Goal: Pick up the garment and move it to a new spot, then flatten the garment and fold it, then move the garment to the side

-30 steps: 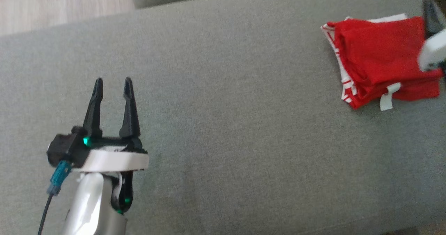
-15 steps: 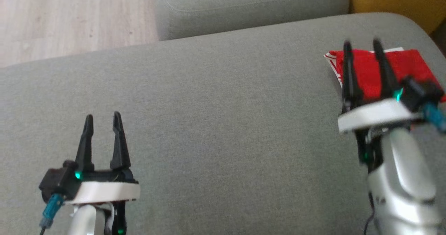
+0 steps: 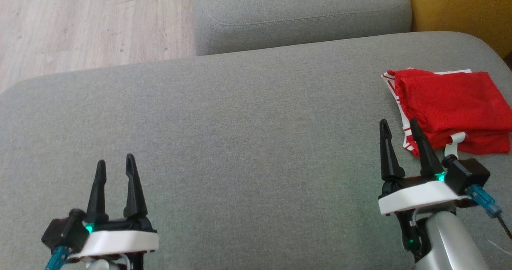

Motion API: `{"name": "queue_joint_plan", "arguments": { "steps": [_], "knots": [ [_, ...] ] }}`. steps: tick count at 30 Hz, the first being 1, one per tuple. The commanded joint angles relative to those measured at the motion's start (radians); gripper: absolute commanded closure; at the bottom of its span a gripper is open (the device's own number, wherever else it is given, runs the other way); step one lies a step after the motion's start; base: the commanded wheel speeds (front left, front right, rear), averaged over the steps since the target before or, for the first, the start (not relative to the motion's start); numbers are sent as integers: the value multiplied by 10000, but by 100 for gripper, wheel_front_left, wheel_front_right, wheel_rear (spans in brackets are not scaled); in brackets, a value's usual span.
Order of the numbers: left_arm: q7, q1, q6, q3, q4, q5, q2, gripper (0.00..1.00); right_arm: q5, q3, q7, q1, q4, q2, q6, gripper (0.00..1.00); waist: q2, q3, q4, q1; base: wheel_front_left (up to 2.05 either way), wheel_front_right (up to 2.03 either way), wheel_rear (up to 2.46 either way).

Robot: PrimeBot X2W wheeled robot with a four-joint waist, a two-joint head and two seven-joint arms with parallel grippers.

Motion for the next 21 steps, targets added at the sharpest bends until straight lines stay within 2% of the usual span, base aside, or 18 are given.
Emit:
{"name": "queue_joint_plan", "arguments": {
  "steps": [1,21],
  "knots": [
    [-51,-270,7,361,-411,-17,42,0,-72,188,-108,-263,-425,28,-7,0,-1,-5,0,1,0,0,0],
    [-51,-295,-75,408,-288,-393,42,0,11,439,-110,-299,-402,29,-7,0,-1,35,-86,1,0,0,0]
  ]
}}
